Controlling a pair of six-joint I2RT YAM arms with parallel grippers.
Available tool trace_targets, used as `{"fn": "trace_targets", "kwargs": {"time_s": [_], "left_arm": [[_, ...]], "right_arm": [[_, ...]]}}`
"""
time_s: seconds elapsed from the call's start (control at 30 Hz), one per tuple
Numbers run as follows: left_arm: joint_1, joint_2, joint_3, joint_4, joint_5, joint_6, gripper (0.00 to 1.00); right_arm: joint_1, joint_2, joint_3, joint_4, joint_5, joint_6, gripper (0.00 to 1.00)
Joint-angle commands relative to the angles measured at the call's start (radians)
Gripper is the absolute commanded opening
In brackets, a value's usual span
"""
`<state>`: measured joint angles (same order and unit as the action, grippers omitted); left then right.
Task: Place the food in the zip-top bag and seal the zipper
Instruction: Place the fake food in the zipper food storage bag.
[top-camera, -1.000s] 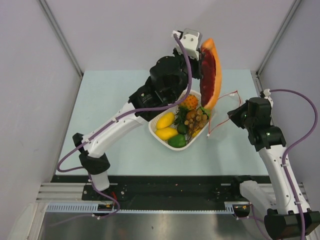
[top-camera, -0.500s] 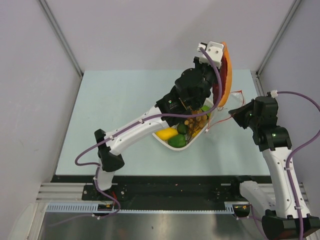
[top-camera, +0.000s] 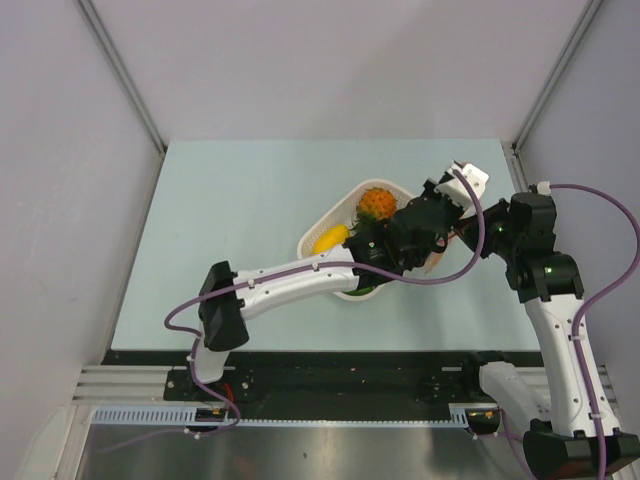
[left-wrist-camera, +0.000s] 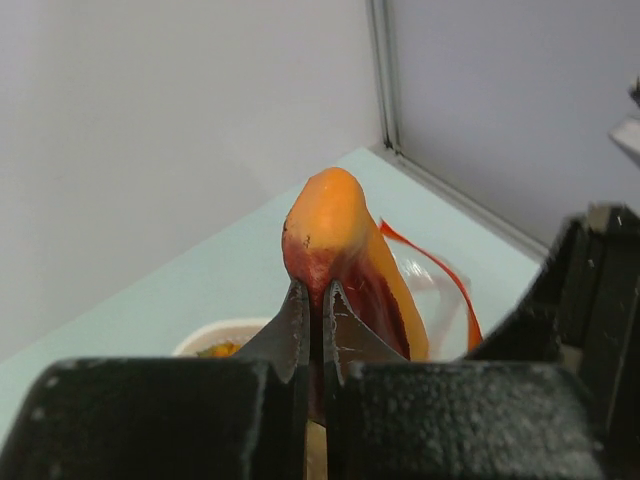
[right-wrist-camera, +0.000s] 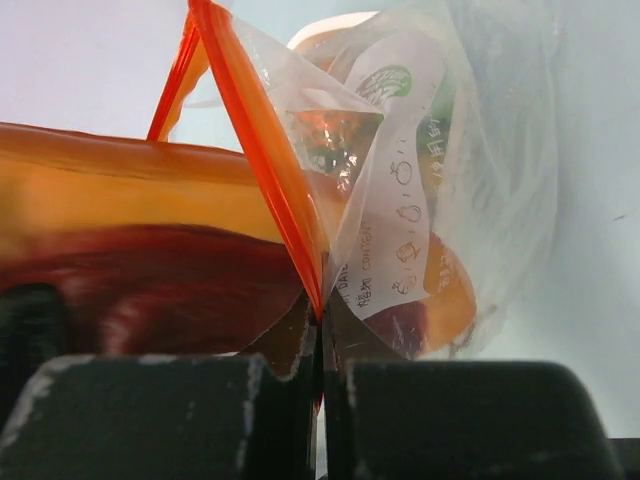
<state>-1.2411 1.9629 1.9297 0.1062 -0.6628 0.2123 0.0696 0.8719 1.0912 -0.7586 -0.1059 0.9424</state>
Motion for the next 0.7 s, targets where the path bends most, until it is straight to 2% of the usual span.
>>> {"fn": "trace_targets", "kwargs": {"time_s": [0.0, 0.2, 0.4, 0.5, 0.67], "left_arm": [[-0.009, -0.087, -0.005, -0.083, 0.057, -0.092, 0.00], [-0.009, -0.101, -0.024, -0.272, 0.207, -0.169, 0.00], [-0.009, -0.085, -0.009, -0.398, 0.232, -0.177, 0.00], [-0.009, -0.058, 0.027, -0.450, 0.235, -0.174, 0.00], [-0.004, 0.025, 0.176, -0.600, 0.258, -0.195, 0.02]], "right_arm": [[-0.002, -0.024, 0.026, 0.022, -0.017, 0.010, 0.00], [0.006, -0.042, -0.001, 0.031, -0.009, -0.011, 0.00], [0.033, -0.062, -0.027, 0.064, 0.015, -0.069, 0.00], [0.039, -0.063, -0.031, 0.080, -0.008, -0.106, 0.00], [0.056, -0.082, -0.031, 0.096, -0.020, -0.201, 0.00]]}}
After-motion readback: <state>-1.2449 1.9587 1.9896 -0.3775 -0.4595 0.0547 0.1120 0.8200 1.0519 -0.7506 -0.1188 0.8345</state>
